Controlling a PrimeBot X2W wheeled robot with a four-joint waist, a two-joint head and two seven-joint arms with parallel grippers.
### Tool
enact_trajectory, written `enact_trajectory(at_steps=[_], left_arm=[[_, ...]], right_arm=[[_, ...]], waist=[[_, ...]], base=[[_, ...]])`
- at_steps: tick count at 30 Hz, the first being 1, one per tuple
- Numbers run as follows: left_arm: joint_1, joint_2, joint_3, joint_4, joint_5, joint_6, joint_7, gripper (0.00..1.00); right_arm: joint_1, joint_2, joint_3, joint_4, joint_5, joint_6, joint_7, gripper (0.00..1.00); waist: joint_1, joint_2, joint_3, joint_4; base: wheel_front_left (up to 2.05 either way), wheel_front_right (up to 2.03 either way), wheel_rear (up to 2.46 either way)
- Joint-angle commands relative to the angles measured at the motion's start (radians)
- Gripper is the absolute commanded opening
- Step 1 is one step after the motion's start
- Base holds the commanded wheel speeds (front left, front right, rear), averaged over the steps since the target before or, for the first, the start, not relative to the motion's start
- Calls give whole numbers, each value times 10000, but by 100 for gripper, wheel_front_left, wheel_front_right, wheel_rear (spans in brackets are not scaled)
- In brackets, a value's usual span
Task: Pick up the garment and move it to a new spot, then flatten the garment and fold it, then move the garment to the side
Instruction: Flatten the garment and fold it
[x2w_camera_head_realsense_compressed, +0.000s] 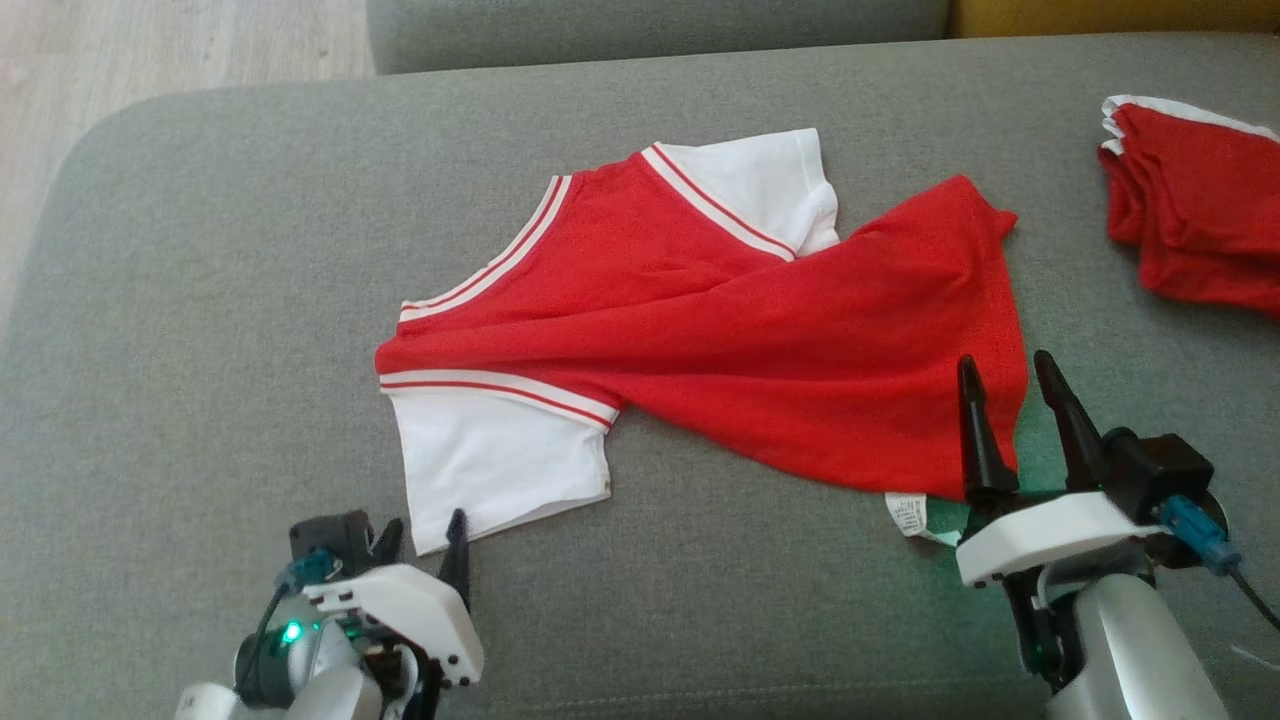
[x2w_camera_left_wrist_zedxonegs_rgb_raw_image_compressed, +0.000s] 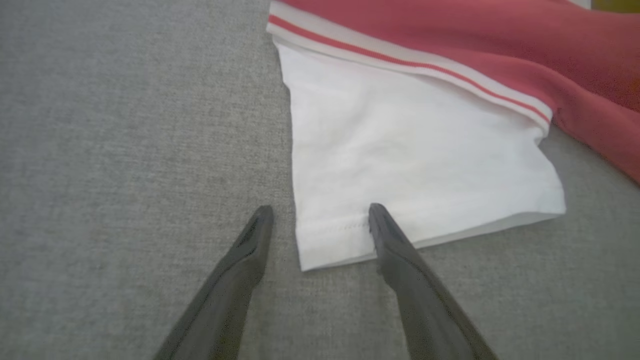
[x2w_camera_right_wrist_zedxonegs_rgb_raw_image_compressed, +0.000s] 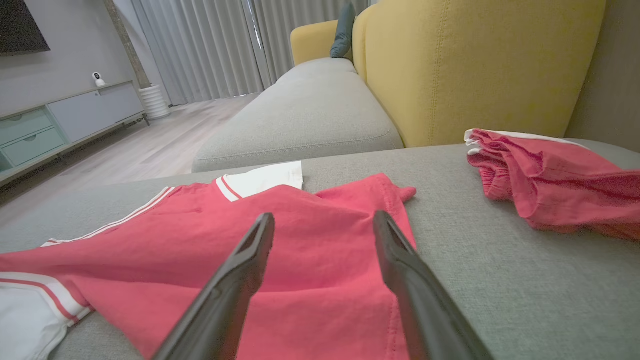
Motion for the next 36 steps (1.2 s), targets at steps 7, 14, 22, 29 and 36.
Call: enact_trajectory(at_steps=[7, 14, 22, 29, 36], left_arm=[[-268, 19, 16, 48, -127, 30, 356, 0], [-214, 182, 416, -1315, -150, 129, -1150, 0], [202, 598, 877, -3332, -147, 424, -1665, 0], [782, 783, 982, -4741, -156, 719, -1407, 0], [965, 803, 939, -5103, -161, 849, -1270, 0]], right_arm=[[-73, -62, 43, -165, -263, 65, 93, 100], [521, -62, -603, 47, -610, 65, 583, 100], [1000, -62, -668, 330, -634, 65, 1072, 100], [1357, -62, -559, 596, -499, 65, 1529, 100], [1066, -62, -517, 873, -338, 65, 1368, 100]], waist=[[0, 0, -36, -59], [0, 0, 86, 11], [0, 0, 163, 154], [0, 0, 260, 255], [0, 0, 345, 289]], base=[[0, 0, 0], [0, 0, 0], [0, 0, 0], [0, 0, 0], [0, 0, 0]])
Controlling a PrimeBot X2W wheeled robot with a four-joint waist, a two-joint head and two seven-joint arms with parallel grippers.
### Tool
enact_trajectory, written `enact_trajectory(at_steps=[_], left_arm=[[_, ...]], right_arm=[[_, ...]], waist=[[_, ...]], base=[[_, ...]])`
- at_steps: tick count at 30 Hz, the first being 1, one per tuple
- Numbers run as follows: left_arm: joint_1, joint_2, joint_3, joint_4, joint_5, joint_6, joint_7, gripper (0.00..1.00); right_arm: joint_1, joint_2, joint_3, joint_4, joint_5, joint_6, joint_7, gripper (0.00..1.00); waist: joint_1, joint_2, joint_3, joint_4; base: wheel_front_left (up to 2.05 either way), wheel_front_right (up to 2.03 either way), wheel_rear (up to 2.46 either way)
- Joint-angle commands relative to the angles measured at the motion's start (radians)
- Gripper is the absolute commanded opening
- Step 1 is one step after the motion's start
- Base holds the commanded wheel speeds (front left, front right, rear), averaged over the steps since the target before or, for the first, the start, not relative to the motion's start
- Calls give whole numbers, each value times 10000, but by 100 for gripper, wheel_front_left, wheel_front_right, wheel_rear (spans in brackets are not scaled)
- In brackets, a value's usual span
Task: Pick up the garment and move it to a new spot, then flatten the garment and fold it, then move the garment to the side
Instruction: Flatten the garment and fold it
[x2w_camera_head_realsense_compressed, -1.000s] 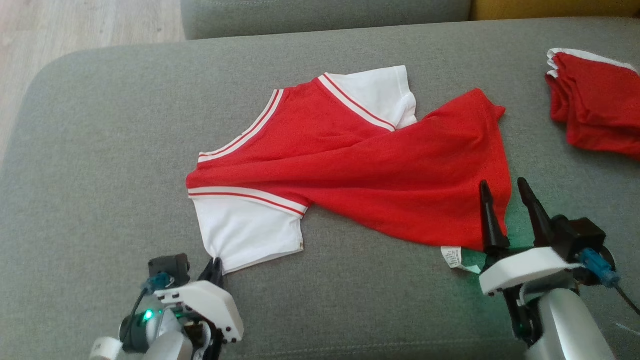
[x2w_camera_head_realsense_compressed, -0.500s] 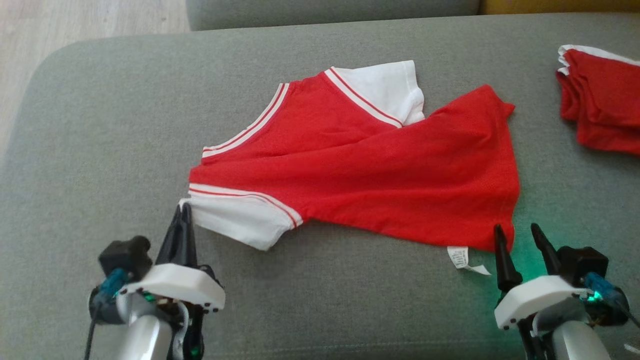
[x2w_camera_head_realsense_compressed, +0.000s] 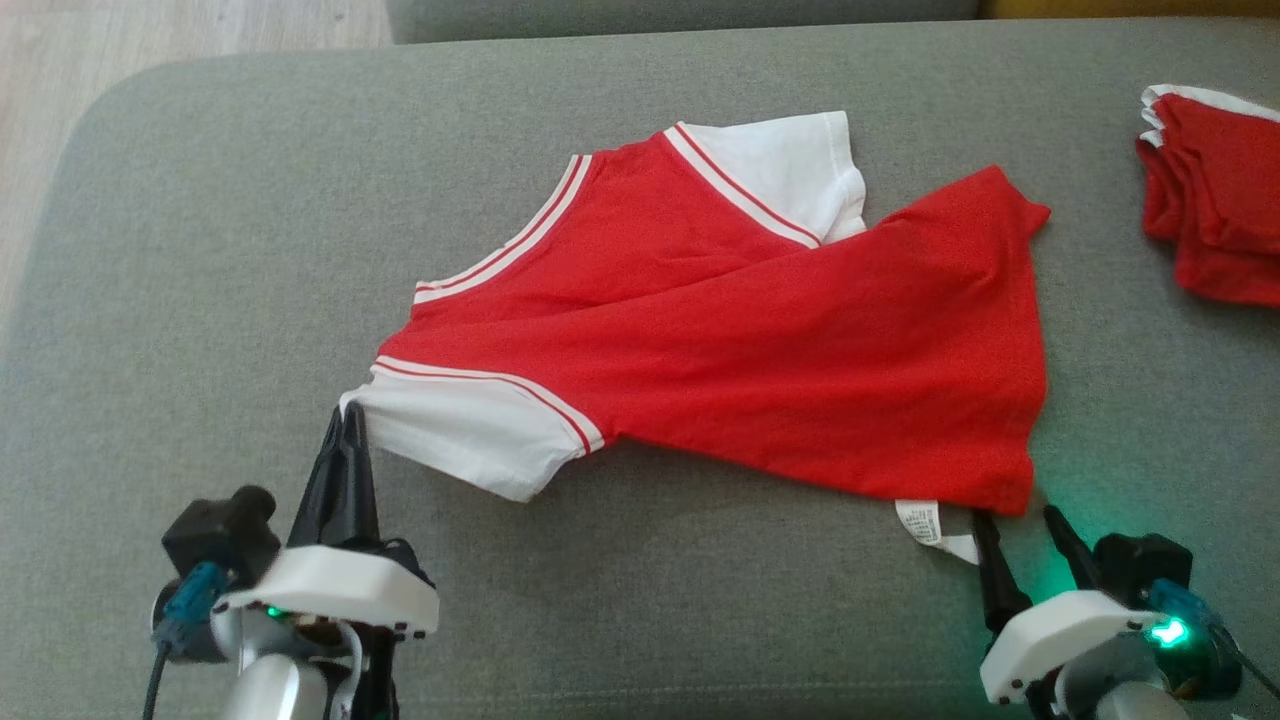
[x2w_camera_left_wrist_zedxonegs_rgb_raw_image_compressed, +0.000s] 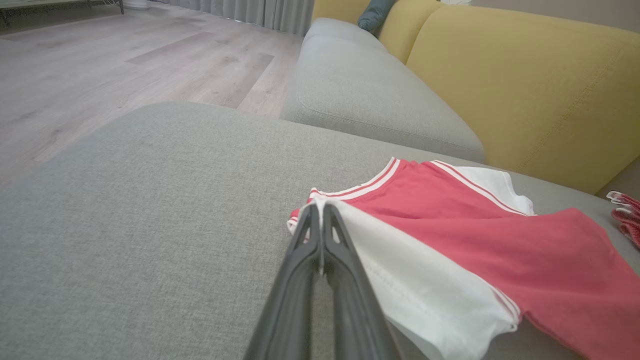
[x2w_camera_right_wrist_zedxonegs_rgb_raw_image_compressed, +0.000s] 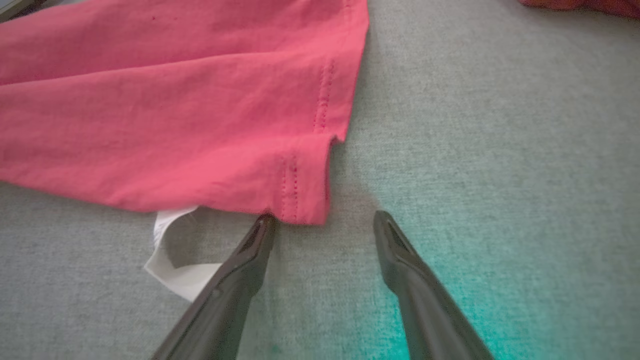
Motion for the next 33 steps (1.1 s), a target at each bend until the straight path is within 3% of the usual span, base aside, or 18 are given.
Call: enact_trajectory(at_steps=[1, 8, 23, 33], left_arm=[[-208, 141, 377, -391, -34, 57, 14, 0], [-221, 141, 308, -358, -76, 58, 13, 0], [-240, 226, 216, -443, -111, 132, 98, 0], [-413, 213, 83, -315, -139, 107, 94, 0]], right_arm=[[-318, -64, 278, -175, 27, 63, -130, 100], [-229, -64, 605, -451, 27, 63, -212, 100], [801, -64, 210, -3366, -378, 63, 560, 100], [-171, -64, 147, -1031, 168, 63, 7, 100]], waist=[[0, 0, 4, 10], [0, 0, 37, 21], [0, 0, 118, -208], [0, 0, 273, 125]], base=[[0, 0, 0], [0, 0, 0], [0, 0, 0], [0, 0, 0]])
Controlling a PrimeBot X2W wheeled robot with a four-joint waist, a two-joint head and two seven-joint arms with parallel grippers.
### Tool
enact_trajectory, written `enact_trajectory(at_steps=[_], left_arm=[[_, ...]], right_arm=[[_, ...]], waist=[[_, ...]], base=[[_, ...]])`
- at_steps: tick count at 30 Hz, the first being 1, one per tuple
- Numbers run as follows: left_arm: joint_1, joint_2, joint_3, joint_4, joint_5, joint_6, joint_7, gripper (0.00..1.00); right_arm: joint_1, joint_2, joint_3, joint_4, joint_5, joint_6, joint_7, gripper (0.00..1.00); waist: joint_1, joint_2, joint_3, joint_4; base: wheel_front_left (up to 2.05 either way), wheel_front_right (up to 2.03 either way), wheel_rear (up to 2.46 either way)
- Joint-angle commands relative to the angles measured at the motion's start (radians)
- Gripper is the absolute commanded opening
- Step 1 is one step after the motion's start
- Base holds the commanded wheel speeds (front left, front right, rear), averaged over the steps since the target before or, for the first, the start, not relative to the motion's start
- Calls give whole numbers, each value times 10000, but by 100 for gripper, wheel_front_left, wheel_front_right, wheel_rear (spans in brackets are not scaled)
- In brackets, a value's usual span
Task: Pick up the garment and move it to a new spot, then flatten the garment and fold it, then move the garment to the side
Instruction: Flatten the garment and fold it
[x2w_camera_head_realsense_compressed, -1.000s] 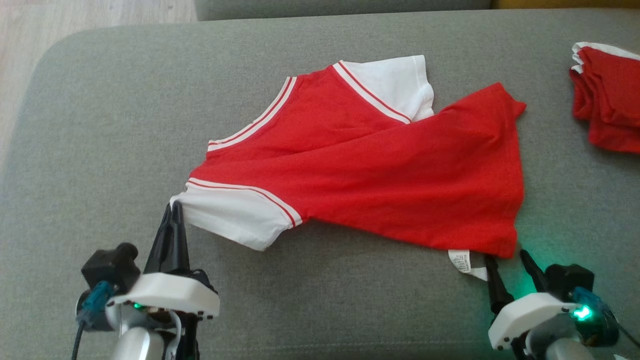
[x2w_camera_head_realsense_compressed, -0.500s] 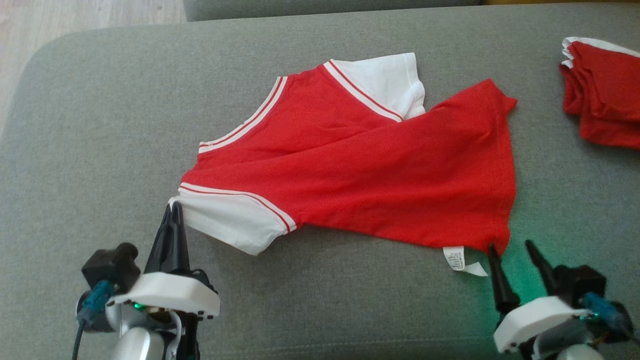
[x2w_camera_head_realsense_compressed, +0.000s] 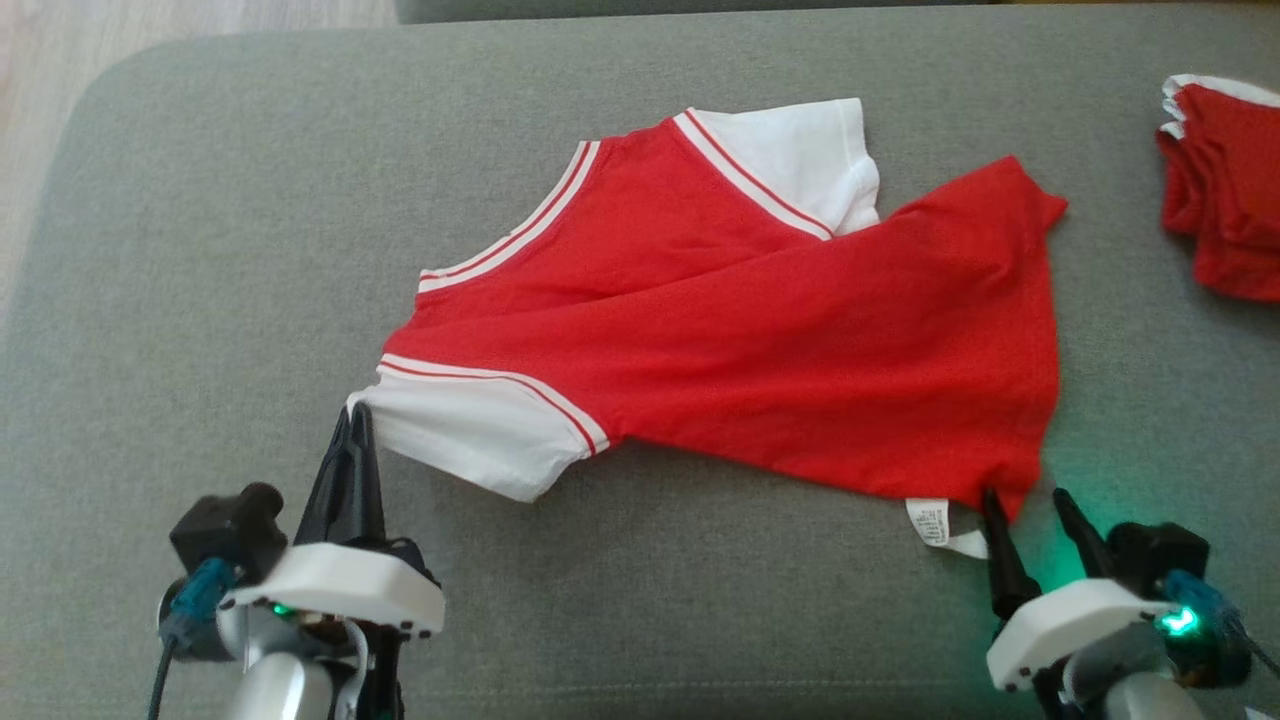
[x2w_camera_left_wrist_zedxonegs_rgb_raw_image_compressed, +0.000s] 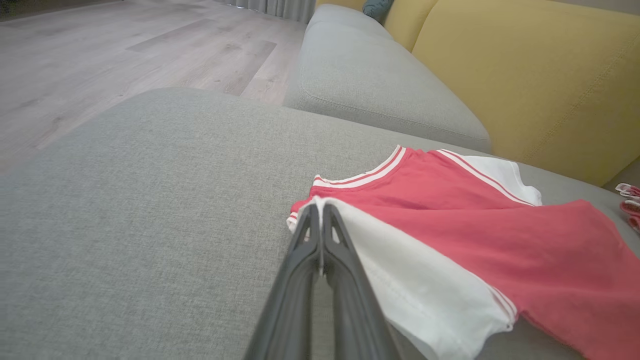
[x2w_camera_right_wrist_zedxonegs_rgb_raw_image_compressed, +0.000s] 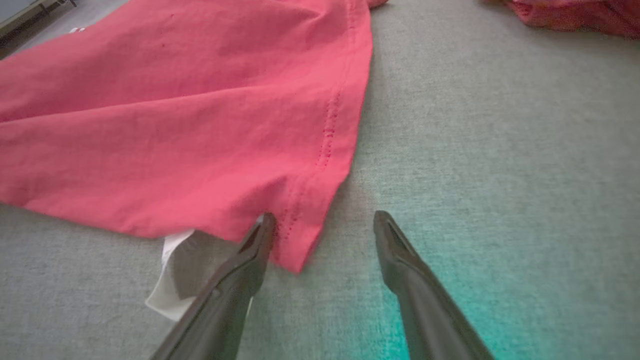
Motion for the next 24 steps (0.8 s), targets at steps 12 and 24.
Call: enact_trajectory(at_steps=[12, 24], left_arm=[[-375, 203, 289, -247, -94, 91, -78, 0], [-1010, 286, 340, -702, 17, 87, -425, 0]], right_arm=[[-714, -70, 955, 1095, 183, 65, -187, 21], [-1784, -70, 584, -656, 150, 65, -1610, 0]], waist=[[-1, 0, 40, 72], [-1, 0, -574, -283]], base=[[0, 0, 0], [0, 0, 0]])
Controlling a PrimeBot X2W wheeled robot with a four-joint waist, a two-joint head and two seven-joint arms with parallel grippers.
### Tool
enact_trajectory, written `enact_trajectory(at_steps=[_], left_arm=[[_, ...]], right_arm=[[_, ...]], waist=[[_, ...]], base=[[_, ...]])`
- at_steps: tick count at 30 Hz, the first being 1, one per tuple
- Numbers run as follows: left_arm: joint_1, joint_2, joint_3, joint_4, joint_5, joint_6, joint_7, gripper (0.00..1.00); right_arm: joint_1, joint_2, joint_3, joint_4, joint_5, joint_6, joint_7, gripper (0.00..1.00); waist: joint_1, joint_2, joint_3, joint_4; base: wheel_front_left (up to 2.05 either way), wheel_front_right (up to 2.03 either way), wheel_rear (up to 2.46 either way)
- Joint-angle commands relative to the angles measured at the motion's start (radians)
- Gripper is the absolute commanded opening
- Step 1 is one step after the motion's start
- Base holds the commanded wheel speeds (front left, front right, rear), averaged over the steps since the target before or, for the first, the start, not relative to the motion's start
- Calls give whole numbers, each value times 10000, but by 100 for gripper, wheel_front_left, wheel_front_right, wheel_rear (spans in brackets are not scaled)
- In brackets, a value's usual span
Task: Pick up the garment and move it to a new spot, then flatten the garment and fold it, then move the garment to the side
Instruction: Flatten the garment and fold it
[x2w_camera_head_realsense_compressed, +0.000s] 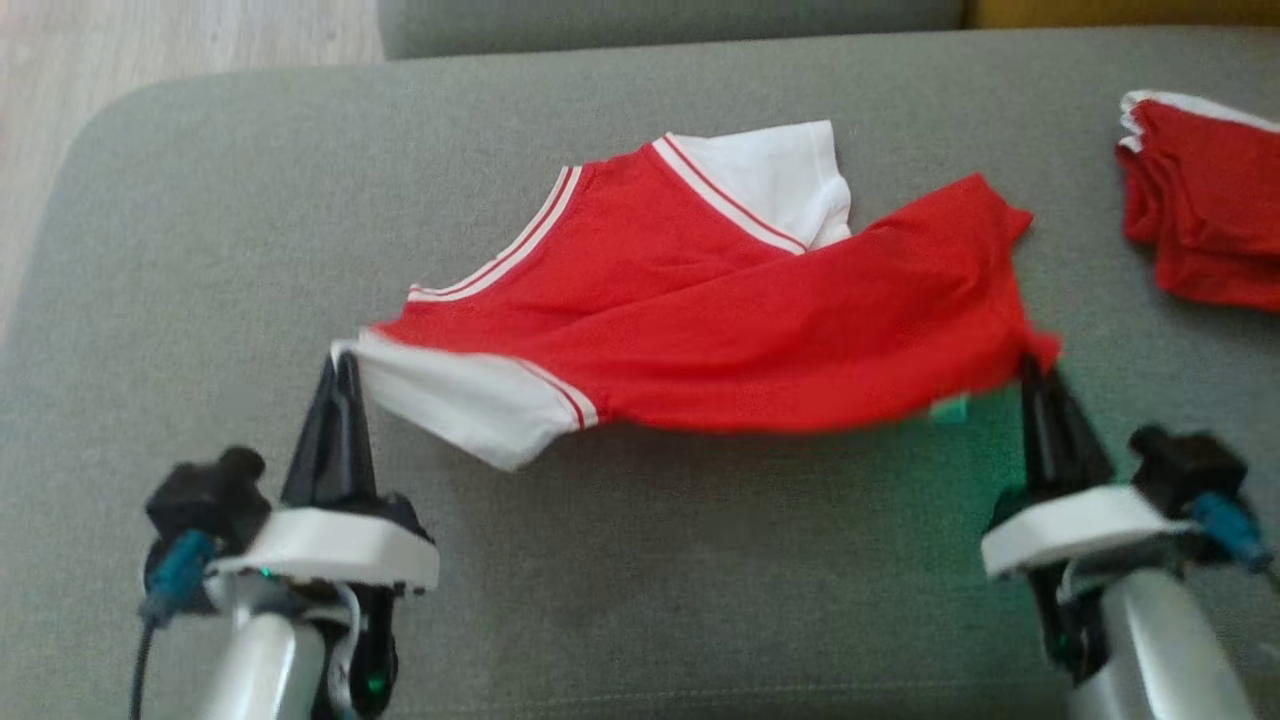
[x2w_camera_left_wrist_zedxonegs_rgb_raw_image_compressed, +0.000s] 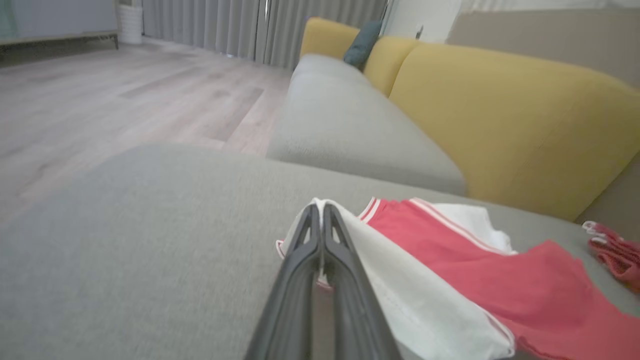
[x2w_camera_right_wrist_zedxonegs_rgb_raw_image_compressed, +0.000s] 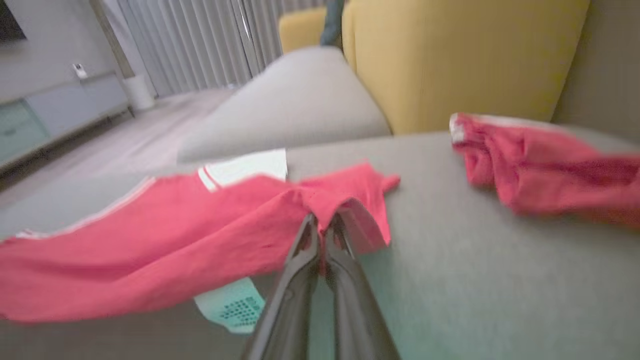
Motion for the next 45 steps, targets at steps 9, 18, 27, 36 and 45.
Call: enact_trajectory(at_steps=[9, 18, 27, 36, 45], left_arm=[[-1682, 837, 307, -2545, 715, -49, 27, 0], [-3727, 1831, 175, -5309, 1770, -330, 1496, 0], [-5796, 2284, 147, -4674, 1725, -902, 2919, 0], [-8570, 2282, 29, -1213, 1847, -1494, 2729, 0], [-12626, 1583, -352, 2578, 2579, -1560, 1483, 0]], right_arm=[[-671, -52, -193, -3539, -382, 65, 41, 0], [-1106, -52, -485, -6863, -898, 65, 988, 0], [-1816, -54, -582, -7680, -1228, 65, 2084, 0], [-4864, -225, -188, -4439, -1196, 65, 2007, 0], [-9692, -223, -441, 300, -2725, 65, 480, 0]], waist=[[-1, 0, -1216, -196], [-1, 0, -1560, -262], [-1, 0, -868, -123], [-1, 0, 1004, -15], [-1, 0, 2515, 227]], base=[[0, 0, 0], [0, 0, 0], [0, 0, 0], [0, 0, 0], [0, 0, 0]])
